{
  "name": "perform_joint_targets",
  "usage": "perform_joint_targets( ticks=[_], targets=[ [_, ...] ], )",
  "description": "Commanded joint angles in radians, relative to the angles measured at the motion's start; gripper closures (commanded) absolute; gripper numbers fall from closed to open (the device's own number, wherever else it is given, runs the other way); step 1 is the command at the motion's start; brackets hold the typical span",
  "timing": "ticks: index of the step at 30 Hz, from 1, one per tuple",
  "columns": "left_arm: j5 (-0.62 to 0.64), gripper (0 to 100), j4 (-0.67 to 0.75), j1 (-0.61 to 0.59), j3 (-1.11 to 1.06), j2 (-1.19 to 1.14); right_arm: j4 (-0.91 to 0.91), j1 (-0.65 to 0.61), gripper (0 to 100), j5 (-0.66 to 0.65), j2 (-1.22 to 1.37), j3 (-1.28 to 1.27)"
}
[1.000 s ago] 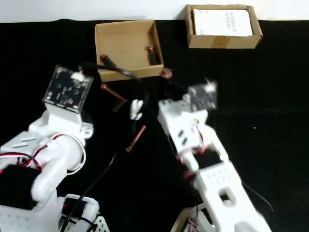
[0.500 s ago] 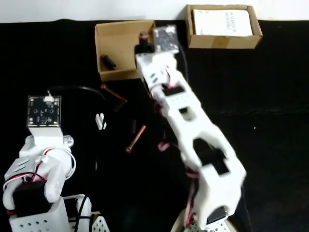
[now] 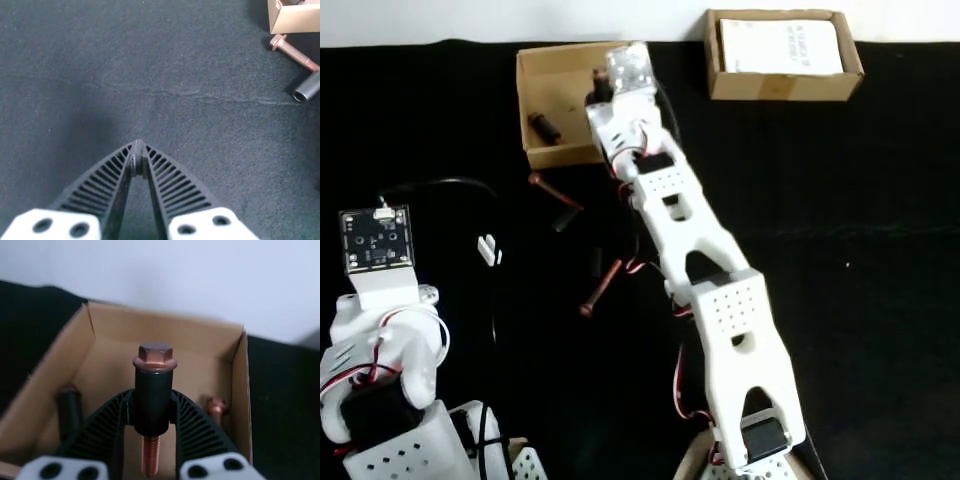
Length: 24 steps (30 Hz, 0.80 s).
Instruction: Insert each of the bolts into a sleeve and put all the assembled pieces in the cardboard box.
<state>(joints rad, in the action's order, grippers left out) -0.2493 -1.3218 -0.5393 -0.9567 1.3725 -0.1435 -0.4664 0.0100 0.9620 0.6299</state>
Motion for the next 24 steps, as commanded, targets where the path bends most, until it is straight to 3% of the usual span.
perform_joint_targets(
  ticks=[1, 10, 16, 24],
  targets=[
    [-0.005, 99, 0.011, -0.01, -0.002, 0.005, -0.001, 0.019, 98.9, -0.011, 0.03, 0.12],
    [-0.005, 99, 0.014, -0.01, -0.101, 0.005, -0.002, 0.019, 98.3, -0.011, 0.157, 0.234],
    [-0.005, 99, 0.015, -0.008, -0.104, 0.007, -0.004, 0.019, 84.5, -0.009, 0.191, 0.245],
    [-0.005, 97, 0.011, -0.01, -0.102, 0.005, -0.013, 0.016, 84.1, -0.009, 0.174, 0.246]
  ],
)
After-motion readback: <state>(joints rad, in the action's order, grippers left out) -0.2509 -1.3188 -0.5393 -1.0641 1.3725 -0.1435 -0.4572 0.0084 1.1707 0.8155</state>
